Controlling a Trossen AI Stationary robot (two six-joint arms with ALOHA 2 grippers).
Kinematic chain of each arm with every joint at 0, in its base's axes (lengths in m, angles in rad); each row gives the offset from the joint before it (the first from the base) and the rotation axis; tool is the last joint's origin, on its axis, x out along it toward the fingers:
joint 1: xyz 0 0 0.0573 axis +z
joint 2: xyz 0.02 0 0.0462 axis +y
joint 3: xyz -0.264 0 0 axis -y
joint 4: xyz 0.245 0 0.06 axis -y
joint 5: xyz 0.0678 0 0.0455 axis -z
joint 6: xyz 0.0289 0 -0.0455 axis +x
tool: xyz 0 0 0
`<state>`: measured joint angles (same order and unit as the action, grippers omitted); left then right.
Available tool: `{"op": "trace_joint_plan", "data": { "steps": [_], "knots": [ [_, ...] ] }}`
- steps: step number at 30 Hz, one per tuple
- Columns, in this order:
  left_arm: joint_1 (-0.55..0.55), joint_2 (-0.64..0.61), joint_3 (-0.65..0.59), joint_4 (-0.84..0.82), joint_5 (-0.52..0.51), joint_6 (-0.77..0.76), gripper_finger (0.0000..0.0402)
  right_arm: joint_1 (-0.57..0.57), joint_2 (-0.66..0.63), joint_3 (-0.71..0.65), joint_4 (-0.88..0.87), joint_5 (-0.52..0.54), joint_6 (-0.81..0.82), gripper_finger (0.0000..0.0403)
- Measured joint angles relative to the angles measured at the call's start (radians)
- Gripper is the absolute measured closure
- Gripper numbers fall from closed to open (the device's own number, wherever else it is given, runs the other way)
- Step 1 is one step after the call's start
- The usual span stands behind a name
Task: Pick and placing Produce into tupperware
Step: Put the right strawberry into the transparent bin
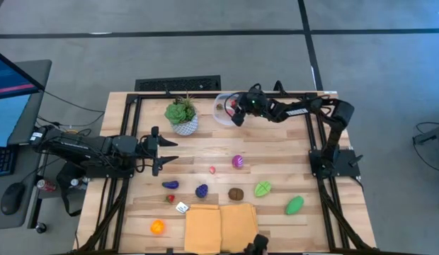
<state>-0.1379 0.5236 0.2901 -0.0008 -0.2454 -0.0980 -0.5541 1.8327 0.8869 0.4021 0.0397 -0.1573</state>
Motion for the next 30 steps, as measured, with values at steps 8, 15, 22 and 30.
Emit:
{"op": "trace_joint_plan", "data": {
  "steps": [8, 15, 22, 30],
  "knots": [
    [0.0, 0.0, 0.0, 0.0, -0.005, -0.003, 0.0168, -0.012, -0.002, 0.003, -0.009, -0.029, 0.011, 0.0214],
    [0.0, 0.0, 0.0, 0.0, -0.006, -0.003, 0.0168, -0.016, -0.003, 0.003, -0.01, -0.043, 0.011, 0.0216],
    [0.0, 0.0, 0.0, 0.0, -0.006, -0.003, 0.0168, -0.016, -0.003, 0.003, -0.033, -0.043, 0.011, 0.0214],
    [0.0, 0.0, 0.0, 0.0, -0.006, -0.004, 0.0168, -0.024, -0.004, 0.003, -0.069, -0.125, 0.019, 0.0216]
  ]
}}
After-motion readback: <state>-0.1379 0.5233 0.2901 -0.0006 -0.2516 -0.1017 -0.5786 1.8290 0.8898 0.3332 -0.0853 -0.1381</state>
